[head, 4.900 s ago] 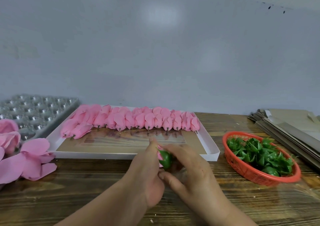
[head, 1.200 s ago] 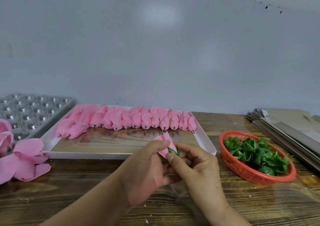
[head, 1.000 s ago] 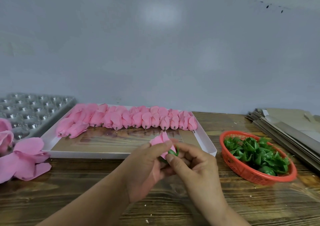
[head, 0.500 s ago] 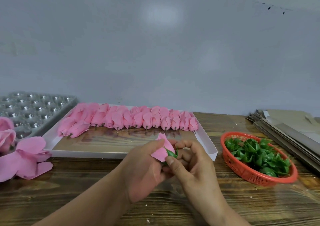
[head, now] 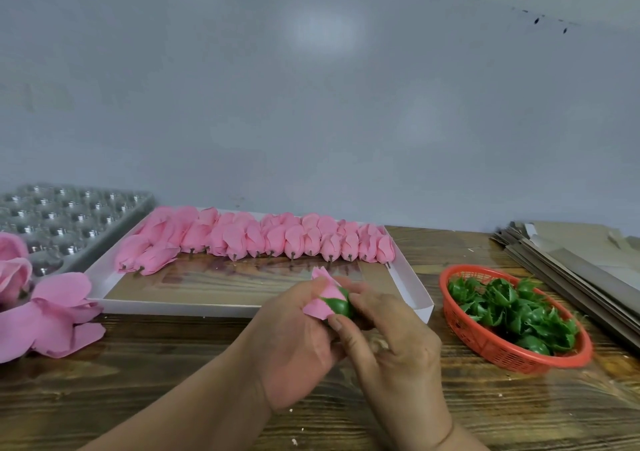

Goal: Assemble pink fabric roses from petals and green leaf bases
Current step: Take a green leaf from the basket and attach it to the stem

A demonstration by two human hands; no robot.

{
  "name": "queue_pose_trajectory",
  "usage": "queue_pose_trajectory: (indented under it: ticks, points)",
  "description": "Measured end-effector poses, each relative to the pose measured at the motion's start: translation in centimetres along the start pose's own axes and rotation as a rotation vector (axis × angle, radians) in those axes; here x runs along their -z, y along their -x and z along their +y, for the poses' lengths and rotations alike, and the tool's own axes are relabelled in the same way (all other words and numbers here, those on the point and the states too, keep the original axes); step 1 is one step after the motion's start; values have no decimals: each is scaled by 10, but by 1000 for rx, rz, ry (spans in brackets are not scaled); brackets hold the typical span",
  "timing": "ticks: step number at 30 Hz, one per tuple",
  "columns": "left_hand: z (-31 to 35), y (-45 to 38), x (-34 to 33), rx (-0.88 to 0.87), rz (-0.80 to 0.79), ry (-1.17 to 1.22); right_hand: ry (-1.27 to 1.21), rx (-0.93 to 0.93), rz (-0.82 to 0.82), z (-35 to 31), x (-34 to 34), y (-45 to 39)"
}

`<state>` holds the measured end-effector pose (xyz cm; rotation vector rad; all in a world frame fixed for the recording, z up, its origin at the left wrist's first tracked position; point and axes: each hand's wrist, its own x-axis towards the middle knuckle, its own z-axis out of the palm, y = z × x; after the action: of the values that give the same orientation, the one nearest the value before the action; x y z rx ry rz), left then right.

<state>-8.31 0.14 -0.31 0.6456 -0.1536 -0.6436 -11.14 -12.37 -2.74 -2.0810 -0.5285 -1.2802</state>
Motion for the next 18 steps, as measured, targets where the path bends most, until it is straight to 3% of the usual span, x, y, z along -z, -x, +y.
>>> queue_pose_trajectory:
  ticks: [12, 18]
  points:
    - [-2, 1, -2, 66, 5, 88, 15, 106, -52, -1, 1, -4]
    - [4, 1, 3, 118, 86, 25, 292, 286, -181, -5, 2, -5]
